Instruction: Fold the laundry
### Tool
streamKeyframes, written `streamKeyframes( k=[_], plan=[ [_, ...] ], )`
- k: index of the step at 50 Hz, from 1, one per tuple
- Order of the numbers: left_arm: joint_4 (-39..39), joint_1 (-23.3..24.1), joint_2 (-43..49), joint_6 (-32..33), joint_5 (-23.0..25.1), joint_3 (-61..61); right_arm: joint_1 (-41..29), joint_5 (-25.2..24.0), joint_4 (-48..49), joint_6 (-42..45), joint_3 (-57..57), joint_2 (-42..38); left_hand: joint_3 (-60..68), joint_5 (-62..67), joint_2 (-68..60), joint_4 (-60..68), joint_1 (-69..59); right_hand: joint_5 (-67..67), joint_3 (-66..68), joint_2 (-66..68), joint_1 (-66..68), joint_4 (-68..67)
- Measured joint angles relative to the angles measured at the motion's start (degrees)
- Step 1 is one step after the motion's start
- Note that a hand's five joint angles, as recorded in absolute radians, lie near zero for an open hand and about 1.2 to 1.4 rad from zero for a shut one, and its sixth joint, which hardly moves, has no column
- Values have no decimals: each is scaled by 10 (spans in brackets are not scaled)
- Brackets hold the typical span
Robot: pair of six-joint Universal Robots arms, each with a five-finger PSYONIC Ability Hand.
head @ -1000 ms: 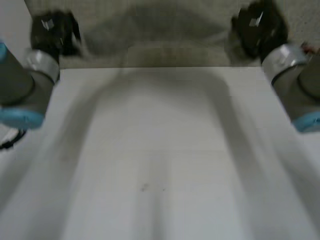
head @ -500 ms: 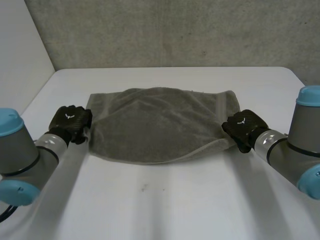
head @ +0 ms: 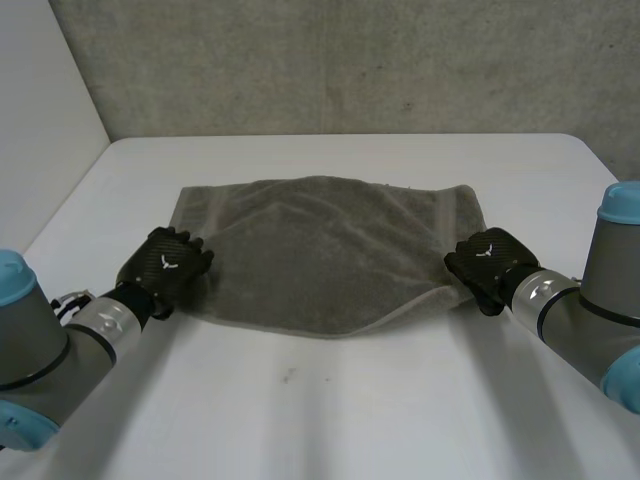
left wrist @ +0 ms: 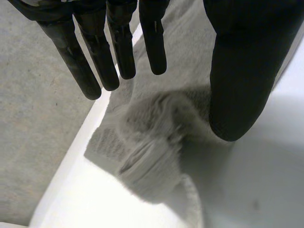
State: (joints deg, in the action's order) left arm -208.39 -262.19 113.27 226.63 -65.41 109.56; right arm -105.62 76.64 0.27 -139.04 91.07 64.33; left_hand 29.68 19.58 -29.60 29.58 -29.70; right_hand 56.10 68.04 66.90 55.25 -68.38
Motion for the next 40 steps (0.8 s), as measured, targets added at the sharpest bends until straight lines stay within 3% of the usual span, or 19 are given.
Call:
streamKeyframes(
  k=[12, 29, 40],
  plan=[
    [-42, -26, 28, 112, -3, 7, 4, 0, 0, 0, -2, -2, 1, 1, -1, 1, -1, 0, 0, 0, 0, 0],
    [-48, -47, 68, 118, 3, -14, 12, 1, 9, -1, -4, -8, 59, 59, -59, 60, -59, 0, 0, 0, 0, 0],
    [-44, -45, 66, 118, 3, -24, 24, 10, 6, -39, -19, -7, 367, 364, -371, 369, -348, 0, 0, 0, 0, 0]
  ],
)
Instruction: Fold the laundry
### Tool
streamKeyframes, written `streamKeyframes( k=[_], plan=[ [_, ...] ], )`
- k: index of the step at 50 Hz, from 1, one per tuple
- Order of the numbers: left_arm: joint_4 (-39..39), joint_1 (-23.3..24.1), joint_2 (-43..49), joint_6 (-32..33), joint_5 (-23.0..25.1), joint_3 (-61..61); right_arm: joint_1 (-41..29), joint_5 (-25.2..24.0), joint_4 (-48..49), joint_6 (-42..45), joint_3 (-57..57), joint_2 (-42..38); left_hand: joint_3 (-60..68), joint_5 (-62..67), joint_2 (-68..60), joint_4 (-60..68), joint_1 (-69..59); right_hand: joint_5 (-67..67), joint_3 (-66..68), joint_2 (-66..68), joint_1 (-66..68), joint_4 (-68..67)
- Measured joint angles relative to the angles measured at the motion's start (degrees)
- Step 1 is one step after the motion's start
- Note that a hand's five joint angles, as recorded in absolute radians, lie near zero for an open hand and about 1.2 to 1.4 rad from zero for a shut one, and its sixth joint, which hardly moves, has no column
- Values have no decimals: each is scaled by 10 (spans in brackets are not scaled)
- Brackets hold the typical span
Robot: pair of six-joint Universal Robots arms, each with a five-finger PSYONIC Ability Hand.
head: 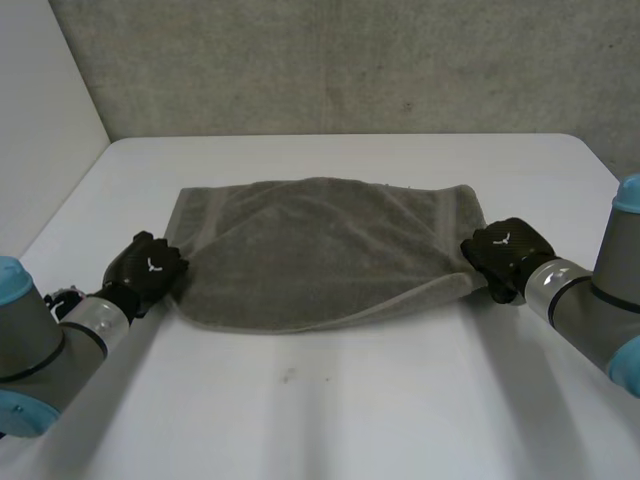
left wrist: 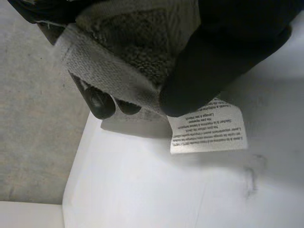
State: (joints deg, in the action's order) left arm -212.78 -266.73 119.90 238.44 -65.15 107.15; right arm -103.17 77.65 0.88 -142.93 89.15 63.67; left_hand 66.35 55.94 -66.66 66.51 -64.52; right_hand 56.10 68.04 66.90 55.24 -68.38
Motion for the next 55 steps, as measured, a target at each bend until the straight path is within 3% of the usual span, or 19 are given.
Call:
streamKeyframes(
  k=[7, 11, 17, 20, 22, 26, 33, 42, 46, 55],
  plan=[
    [19, 1, -40, -4, -2, 10, 1, 1, -32, -22, -14, 15, 18, 14, -16, 17, -8, 0, 0, 0, 0, 0],
    [69, 2, -82, -7, -3, 23, 2, -1, -117, -5, -23, 40, 29, 25, -27, 29, -13, 0, 0, 0, 0, 0],
    [265, -4, -152, -4, -6, 31, 30, 4, -316, 117, -13, 73, 30, 26, -29, 31, -18, 0, 0, 0, 0, 0],
    [351, -12, -169, -2, -8, 27, 50, 8, -370, 172, -6, 84, 30, 26, -29, 32, -19, 0, 0, 0, 0, 0],
    [449, -27, -183, -3, -6, 14, 69, 13, -391, 211, -4, 94, 30, 27, -29, 32, -20, 0, 0, 0, 0, 0],
    [506, -33, -183, -7, -4, -8, 80, 17, -369, 219, -10, 96, 31, 30, -29, 32, -22, 0, 0, 0, 0, 0],
    [462, -2, -129, -54, -6, -80, 76, 25, -264, 179, -49, 40, 31, 30, -29, 32, -30, 0, 0, 0, 0, 0],
    [345, 47, -20, -175, -20, -216, 57, 49, -137, 108, -118, -54, 31, 32, -29, 32, -31, 0, 0, 0, 0, 0],
    [321, 67, 45, -219, -46, -297, 45, 62, -65, 92, -139, -84, 31, 32, -29, 32, -32, 0, 0, 0, 0, 0],
    [322, 89, 172, -232, -117, -447, 25, 86, 18, 96, -183, -147, 31, 32, -29, 32, -34, 0, 0, 0, 0, 0]
  ],
)
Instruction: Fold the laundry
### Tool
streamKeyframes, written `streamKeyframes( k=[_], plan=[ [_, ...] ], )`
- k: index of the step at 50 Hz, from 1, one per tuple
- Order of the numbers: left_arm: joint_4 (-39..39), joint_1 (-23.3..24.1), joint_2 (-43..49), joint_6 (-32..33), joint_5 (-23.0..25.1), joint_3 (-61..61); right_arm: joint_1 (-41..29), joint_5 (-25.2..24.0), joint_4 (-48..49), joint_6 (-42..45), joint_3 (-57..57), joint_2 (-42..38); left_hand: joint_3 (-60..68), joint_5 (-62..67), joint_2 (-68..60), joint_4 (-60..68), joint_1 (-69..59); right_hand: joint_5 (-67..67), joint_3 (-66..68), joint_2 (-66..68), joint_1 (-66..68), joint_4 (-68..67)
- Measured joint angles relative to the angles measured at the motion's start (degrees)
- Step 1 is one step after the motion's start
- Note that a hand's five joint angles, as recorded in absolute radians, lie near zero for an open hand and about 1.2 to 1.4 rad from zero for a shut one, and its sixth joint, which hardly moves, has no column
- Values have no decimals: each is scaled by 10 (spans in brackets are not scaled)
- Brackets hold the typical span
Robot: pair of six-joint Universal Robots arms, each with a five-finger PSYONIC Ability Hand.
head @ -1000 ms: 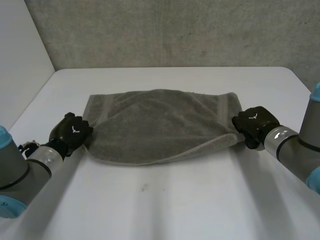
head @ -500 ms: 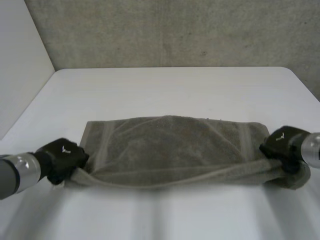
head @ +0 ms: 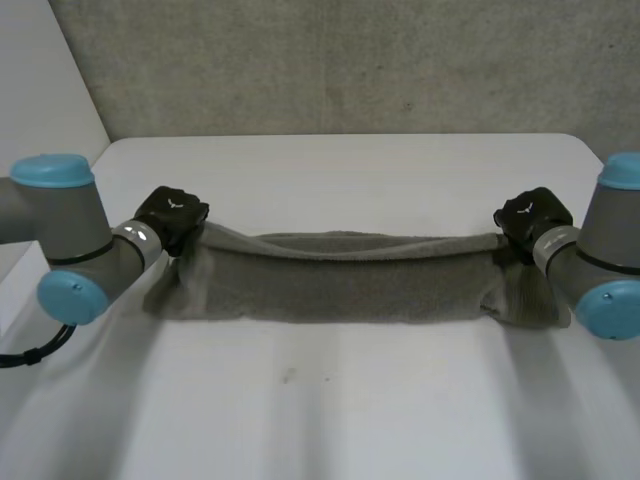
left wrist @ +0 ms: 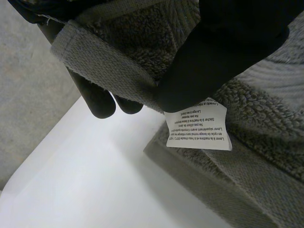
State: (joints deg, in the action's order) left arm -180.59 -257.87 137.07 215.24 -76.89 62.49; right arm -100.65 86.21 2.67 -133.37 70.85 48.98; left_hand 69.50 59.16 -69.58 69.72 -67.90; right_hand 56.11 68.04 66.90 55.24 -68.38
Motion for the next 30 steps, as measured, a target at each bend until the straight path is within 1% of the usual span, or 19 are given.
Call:
streamKeyframes(
  k=[2, 8, 20, 21, 22, 23, 24, 25, 26, 27, 28, 29, 30],
  plan=[
    [2, 2, 25, 2, -10, -29, -4, 10, 6, 2, -21, -25, 0, 0, 0, 0, -2, 0, 0, 0, 0, 0],
    [2, 9, 45, 4, -14, -49, -11, 21, 5, 5, -54, -57, 0, 0, 0, 0, -3, 0, 0, 0, 0, 0],
    [1, 13, 42, 6, -14, -51, -13, 21, 2, 7, -91, -73, 0, 1, 0, 0, -4, -3, -17, -10, 0, 18],
    [1, 13, 42, 6, -14, -51, -13, 22, 2, 7, -93, -74, 0, 1, 0, 0, -4, -23, -54, -43, -20, 49],
    [1, 13, 42, 6, -14, -51, -13, 22, 2, 8, -94, -74, 0, 1, 0, 0, -4, -87, -123, -112, -75, 117],
    [1, 13, 41, 7, -14, -51, -12, 22, 1, 9, -96, -75, -2, 0, 2, -2, -4, -114, -141, -131, -97, 144],
    [2, 13, 40, 7, -13, -49, -13, 22, 2, 11, -98, -75, -52, -43, 65, -55, 46, -284, -323, -313, -245, 316],
    [2, 13, 39, 7, -13, -49, -13, 23, 2, 11, -99, -75, -100, -81, 102, -91, 86, -284, -323, -313, -245, 316],
    [2, 13, 37, 8, -13, -48, -13, 24, 3, 12, -100, -74, -183, -178, 186, -187, 190, -377, -402, -392, -320, 406],
    [3, 13, 36, 8, -14, -47, -13, 24, 3, 12, -100, -73, -208, -192, 210, -200, 202, -473, -504, -492, -395, 503],
    [3, 13, 34, 8, -14, -47, -13, 26, 4, 12, -101, -71, -208, -192, 210, -200, 202, -503, -530, -519, -418, 533],
    [4, 13, 31, 8, -14, -46, -13, 28, 4, 12, -102, -68, -289, -286, 290, -292, 275, -515, -544, -528, -427, 545],
    [4, 13, 27, 8, -16, -45, -12, 30, 5, 12, -103, -64, -355, -352, 369, -359, 347, -520, -550, -533, -431, 549]
  ],
)
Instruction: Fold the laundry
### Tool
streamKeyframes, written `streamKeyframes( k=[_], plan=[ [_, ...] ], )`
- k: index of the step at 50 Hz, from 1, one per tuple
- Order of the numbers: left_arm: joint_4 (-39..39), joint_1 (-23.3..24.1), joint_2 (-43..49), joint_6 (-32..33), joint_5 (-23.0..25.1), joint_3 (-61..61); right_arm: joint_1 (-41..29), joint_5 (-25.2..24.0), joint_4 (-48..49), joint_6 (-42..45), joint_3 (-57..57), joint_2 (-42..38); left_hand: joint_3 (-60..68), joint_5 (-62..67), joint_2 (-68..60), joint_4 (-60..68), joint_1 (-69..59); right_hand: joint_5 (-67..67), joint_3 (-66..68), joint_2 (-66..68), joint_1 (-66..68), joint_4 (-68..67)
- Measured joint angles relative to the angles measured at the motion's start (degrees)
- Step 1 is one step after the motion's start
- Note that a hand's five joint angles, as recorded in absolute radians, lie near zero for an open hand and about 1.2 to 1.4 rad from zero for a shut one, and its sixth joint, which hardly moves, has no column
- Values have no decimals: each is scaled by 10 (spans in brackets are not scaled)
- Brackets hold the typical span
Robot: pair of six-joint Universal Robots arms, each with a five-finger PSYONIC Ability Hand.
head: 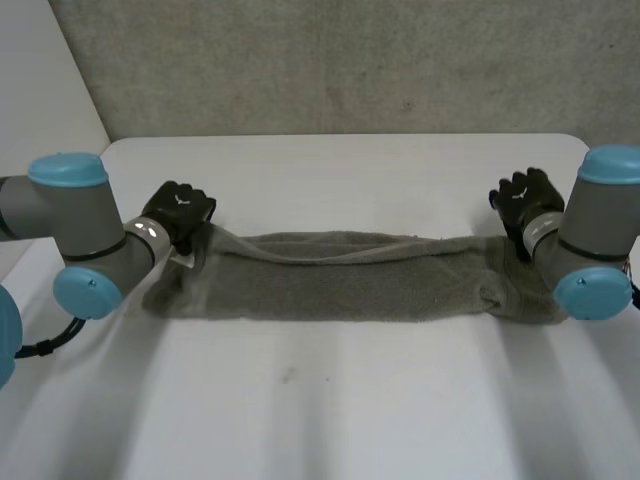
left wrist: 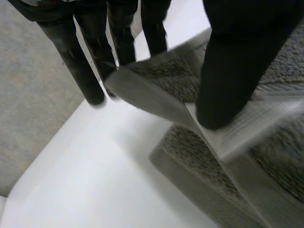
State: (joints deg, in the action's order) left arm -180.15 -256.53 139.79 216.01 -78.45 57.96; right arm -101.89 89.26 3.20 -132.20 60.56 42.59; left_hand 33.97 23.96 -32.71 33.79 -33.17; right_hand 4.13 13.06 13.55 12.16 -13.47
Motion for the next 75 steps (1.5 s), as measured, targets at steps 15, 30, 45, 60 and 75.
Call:
streamKeyframes(
  k=[15, 30, 45, 60, 75],
  plan=[
    [10, -11, -101, -7, -58, 25, 10, 24, -6, -45, 7, 103, -142, -144, 130, -142, 132, -9, -13, -10, -8, 5],
    [22, -9, -219, -73, 19, 175, 19, -111, -145, -198, 53, 170, 65, 65, -78, 67, -75, 175, 196, 191, 159, -192],
    [96, 1, -102, -143, 50, 108, -3, -215, -254, -272, -30, 43, 61, 63, -73, 62, -69, 265, 287, 283, 237, -284],
    [96, 2, -20, -140, 18, -20, -10, -115, -240, -268, -177, -49, -177, -178, 165, -176, 169, -11, -12, -11, -9, 5],
    [88, 4, -159, -139, 4, 130, 9, -112, -182, -262, 40, 151, -201, -204, 191, -201, 194, -11, -12, -11, -9, 5]
  ],
)
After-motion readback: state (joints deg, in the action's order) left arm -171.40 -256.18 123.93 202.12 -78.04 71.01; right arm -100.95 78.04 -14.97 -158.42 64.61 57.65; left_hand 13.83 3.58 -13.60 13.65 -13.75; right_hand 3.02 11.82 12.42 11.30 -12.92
